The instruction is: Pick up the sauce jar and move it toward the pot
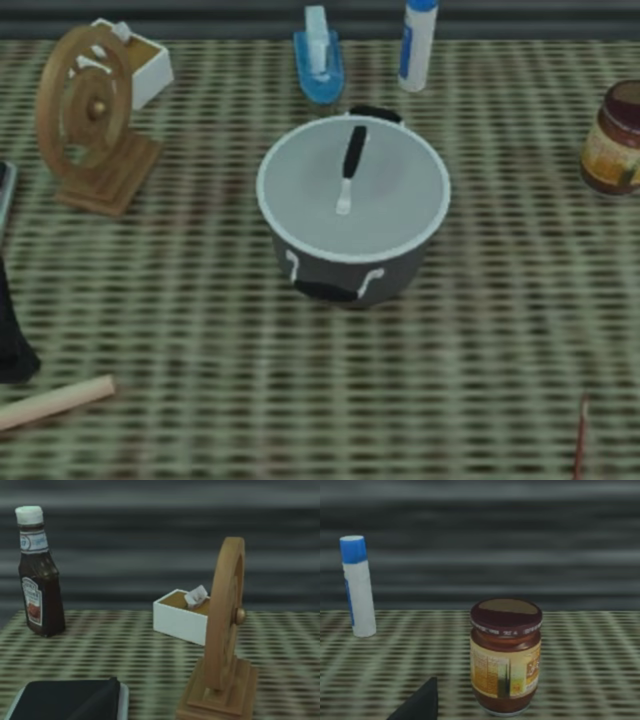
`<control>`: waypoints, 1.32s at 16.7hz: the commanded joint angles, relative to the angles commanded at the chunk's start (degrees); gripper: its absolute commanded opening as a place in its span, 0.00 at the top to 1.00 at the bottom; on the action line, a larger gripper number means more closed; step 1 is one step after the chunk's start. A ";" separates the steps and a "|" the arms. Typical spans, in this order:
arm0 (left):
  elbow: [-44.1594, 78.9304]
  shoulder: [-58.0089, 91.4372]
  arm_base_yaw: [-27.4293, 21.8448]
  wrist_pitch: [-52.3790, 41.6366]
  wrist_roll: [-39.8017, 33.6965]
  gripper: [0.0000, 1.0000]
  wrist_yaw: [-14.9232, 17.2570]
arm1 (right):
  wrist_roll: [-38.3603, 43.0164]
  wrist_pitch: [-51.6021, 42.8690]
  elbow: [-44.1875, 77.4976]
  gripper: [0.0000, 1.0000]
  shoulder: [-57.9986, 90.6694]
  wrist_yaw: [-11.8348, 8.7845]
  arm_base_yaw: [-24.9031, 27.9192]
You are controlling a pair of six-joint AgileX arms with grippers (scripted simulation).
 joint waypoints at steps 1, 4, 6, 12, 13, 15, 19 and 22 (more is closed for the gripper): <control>0.00 0.00 0.00 0.00 0.00 0.00 0.00 | 0.00 0.00 0.00 0.00 0.00 0.00 0.00; 0.00 0.00 0.00 0.00 0.00 0.00 0.00 | -0.19 -1.44 0.88 0.00 1.52 0.09 -0.13; 0.00 0.00 0.00 0.00 0.00 0.00 0.00 | -0.68 -4.93 3.33 0.00 5.29 0.29 -0.44; 0.00 0.00 0.00 0.00 0.00 0.00 0.00 | -3.82 -22.53 22.06 0.00 26.66 1.04 -2.02; 0.00 0.00 0.00 0.00 0.00 0.00 0.00 | -4.50 -25.80 26.84 0.00 31.14 1.15 -2.35; 0.00 0.00 0.00 0.00 0.00 0.00 0.00 | -6.04 -32.20 37.97 0.00 40.72 1.32 -2.98; 0.00 0.00 0.00 0.00 0.00 0.00 0.00 | -9.70 -44.15 64.29 0.00 61.35 1.28 -3.89; 0.00 0.00 0.00 0.00 0.00 0.00 0.00 | -12.93 -52.45 85.73 0.00 77.90 0.87 -4.11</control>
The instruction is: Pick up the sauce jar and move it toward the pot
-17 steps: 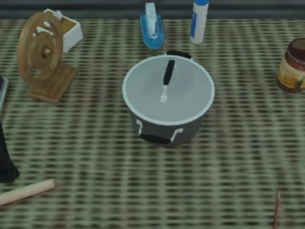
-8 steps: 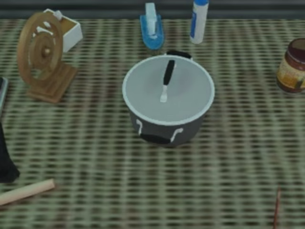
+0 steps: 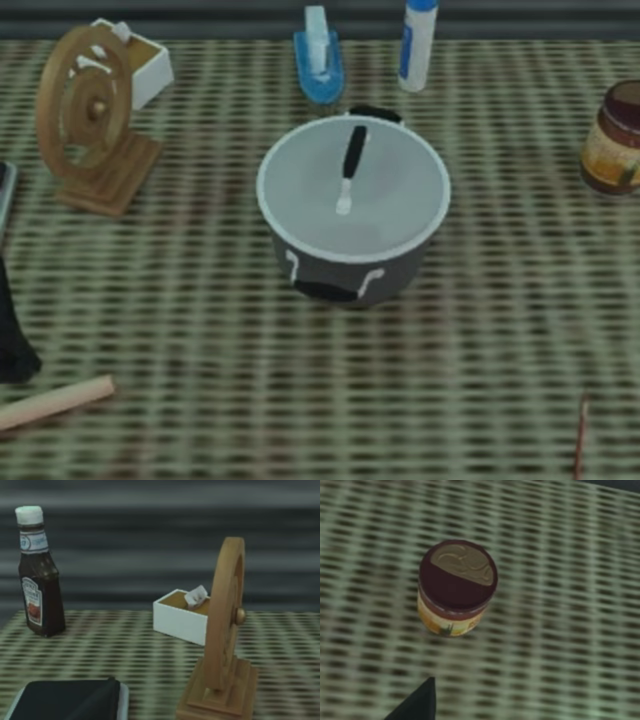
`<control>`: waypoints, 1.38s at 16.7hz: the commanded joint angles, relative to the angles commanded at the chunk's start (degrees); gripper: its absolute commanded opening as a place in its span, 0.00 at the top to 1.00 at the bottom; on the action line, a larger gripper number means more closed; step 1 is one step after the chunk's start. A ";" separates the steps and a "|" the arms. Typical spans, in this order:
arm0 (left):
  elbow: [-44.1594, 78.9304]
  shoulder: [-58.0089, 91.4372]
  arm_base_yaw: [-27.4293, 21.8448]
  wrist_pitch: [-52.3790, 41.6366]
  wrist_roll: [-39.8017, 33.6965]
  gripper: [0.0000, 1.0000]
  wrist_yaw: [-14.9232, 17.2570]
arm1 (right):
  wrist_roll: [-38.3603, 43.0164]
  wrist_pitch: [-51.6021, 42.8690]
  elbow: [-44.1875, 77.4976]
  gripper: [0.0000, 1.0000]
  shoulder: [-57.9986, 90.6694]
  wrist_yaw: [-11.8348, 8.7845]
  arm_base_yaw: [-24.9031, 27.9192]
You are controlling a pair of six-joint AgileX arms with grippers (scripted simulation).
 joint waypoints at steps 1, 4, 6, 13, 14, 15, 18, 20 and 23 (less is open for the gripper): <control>0.00 0.00 0.00 0.00 0.00 0.00 0.00 | -1.16 -2.72 7.07 0.00 5.67 -0.19 0.02; 0.00 0.00 0.00 0.00 0.00 0.00 0.00 | -4.80 -10.85 27.11 0.00 22.72 -0.89 0.32; 0.00 0.00 0.00 0.00 0.00 0.00 0.00 | -7.30 -16.23 38.85 0.00 33.82 -1.41 0.70; 0.00 0.00 0.00 0.00 0.00 0.00 0.00 | -14.82 -33.00 66.03 0.00 65.42 -2.82 2.30; 0.00 0.00 0.00 0.00 0.00 0.00 0.00 | -15.57 -34.76 68.01 0.00 68.24 -2.96 2.53; 0.00 0.00 0.00 0.00 0.00 0.00 0.00 | -16.22 -36.28 69.58 0.00 70.53 -3.09 2.73; 0.00 0.00 0.00 0.00 0.00 0.00 0.00 | -17.13 -38.41 71.46 0.00 73.45 -3.28 3.06; 0.00 0.00 0.00 0.00 0.00 0.00 0.00 | -17.13 -38.41 71.46 0.00 73.45 -3.28 3.06; 0.00 0.00 0.00 0.00 0.00 0.00 0.00 | -17.07 -38.30 71.35 0.00 73.68 -3.23 2.72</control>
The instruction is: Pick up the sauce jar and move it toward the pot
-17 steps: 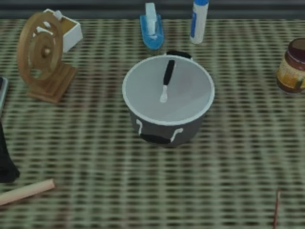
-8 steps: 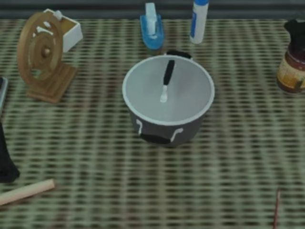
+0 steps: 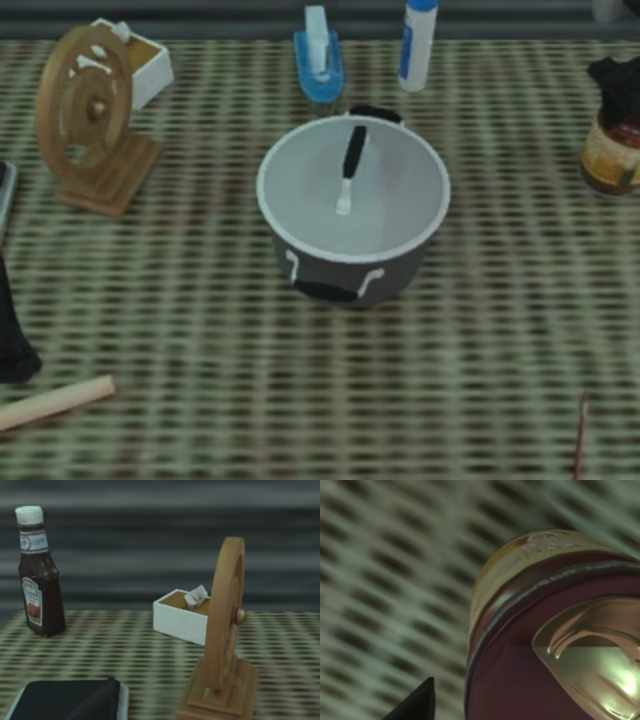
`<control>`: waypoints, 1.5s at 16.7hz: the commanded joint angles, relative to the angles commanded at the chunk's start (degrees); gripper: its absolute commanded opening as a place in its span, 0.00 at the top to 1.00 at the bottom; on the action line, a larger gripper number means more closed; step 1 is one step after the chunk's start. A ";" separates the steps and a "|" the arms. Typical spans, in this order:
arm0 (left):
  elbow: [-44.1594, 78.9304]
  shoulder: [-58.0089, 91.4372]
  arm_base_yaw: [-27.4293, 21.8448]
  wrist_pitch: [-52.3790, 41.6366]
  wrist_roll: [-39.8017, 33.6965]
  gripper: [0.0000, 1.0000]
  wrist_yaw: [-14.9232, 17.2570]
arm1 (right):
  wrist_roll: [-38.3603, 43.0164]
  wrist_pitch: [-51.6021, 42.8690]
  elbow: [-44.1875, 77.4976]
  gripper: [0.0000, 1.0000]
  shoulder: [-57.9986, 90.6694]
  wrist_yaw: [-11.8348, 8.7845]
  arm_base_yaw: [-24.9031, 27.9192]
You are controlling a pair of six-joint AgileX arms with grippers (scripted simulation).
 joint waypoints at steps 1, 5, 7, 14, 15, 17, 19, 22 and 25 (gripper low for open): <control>0.00 0.00 0.00 0.00 0.00 0.00 0.00 | -0.04 0.17 -0.19 0.00 -0.08 -0.01 0.05; 0.00 0.00 0.00 0.00 0.00 0.00 0.00 | -0.02 5.58 -6.89 0.00 -1.80 -0.07 0.42; 0.00 0.00 0.00 0.00 0.00 0.00 0.00 | 0.12 9.59 -12.64 0.00 -2.94 -0.07 0.53; 0.00 0.00 0.00 0.00 0.00 0.00 0.00 | 0.26 15.19 -19.25 0.00 -4.31 -0.08 0.69; 0.00 0.00 0.00 0.00 0.00 0.00 0.00 | 0.26 15.19 -19.25 0.00 -4.31 -0.08 0.69; 0.00 0.00 0.00 0.00 0.00 0.00 0.00 | 0.26 15.19 -19.25 0.15 -4.31 -0.08 0.69; 0.00 0.00 0.00 0.00 0.00 0.00 0.00 | 0.26 15.19 -19.25 0.30 -4.31 -0.08 0.69; 0.00 0.00 0.00 0.00 0.00 0.00 0.00 | 0.26 15.19 -19.25 0.53 -4.31 -0.08 0.69; 0.00 0.00 0.00 0.00 0.00 0.00 0.00 | 0.26 15.19 -19.25 0.75 -4.31 -0.08 0.69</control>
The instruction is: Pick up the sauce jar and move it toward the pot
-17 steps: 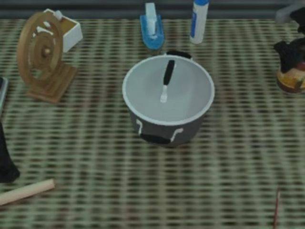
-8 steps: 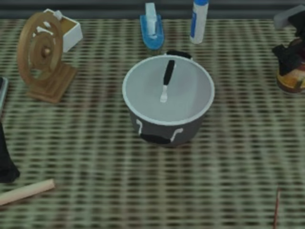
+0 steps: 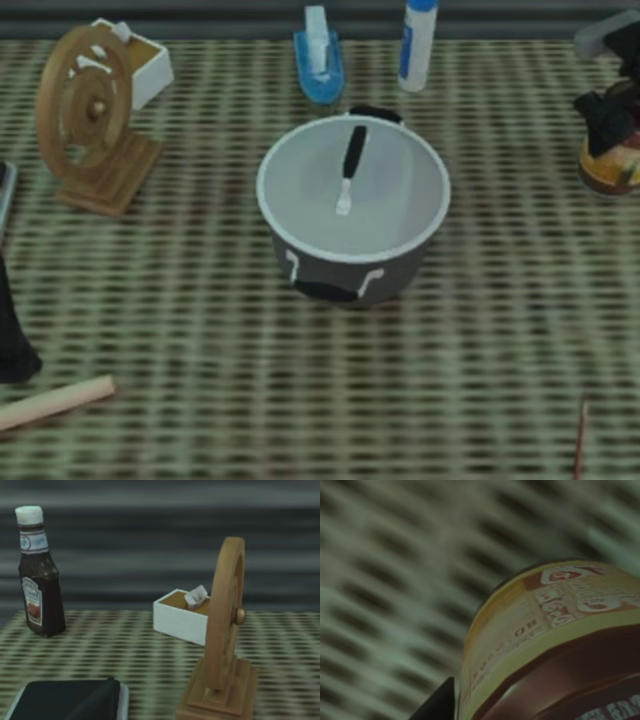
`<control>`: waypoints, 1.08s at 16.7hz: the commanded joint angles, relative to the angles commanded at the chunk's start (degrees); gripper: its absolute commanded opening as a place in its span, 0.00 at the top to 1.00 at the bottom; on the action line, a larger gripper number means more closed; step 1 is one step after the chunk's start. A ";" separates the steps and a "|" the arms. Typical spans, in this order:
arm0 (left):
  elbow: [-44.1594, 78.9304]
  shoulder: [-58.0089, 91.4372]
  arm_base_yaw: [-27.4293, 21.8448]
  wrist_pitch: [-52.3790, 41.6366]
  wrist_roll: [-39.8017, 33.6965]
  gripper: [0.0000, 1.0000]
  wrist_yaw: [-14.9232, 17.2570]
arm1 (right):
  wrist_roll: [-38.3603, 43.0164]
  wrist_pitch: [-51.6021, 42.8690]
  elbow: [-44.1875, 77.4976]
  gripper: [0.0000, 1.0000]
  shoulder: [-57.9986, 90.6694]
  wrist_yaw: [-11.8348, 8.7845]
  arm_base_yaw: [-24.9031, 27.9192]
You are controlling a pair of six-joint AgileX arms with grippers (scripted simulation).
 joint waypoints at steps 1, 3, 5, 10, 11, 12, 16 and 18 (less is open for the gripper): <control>0.00 0.00 0.00 0.00 0.00 0.00 0.00 | 0.00 0.00 0.00 0.83 0.00 0.00 0.00; 0.00 0.00 0.00 0.00 0.00 0.00 0.00 | 0.00 0.00 0.00 0.98 0.00 0.00 0.00; 0.00 0.00 0.00 0.00 0.00 0.00 0.00 | 0.00 0.00 0.00 1.00 0.00 0.00 0.00; 0.00 0.00 0.00 0.00 0.00 0.00 0.00 | 0.00 0.00 0.00 1.00 0.00 0.00 0.00; 0.00 0.00 0.00 0.00 0.00 0.00 0.00 | 0.00 0.00 0.00 1.00 0.00 0.00 0.00; 0.00 0.00 0.00 0.00 0.00 0.00 0.00 | 0.10 -0.03 0.02 1.00 0.02 -0.02 -0.22; 0.00 0.00 0.00 0.00 0.00 0.00 0.00 | 0.03 -0.24 -4.13 1.00 -4.12 -0.10 -0.02; 0.00 0.00 0.00 0.00 0.00 0.00 0.00 | 0.11 -0.54 -9.05 1.00 -9.38 -0.18 0.03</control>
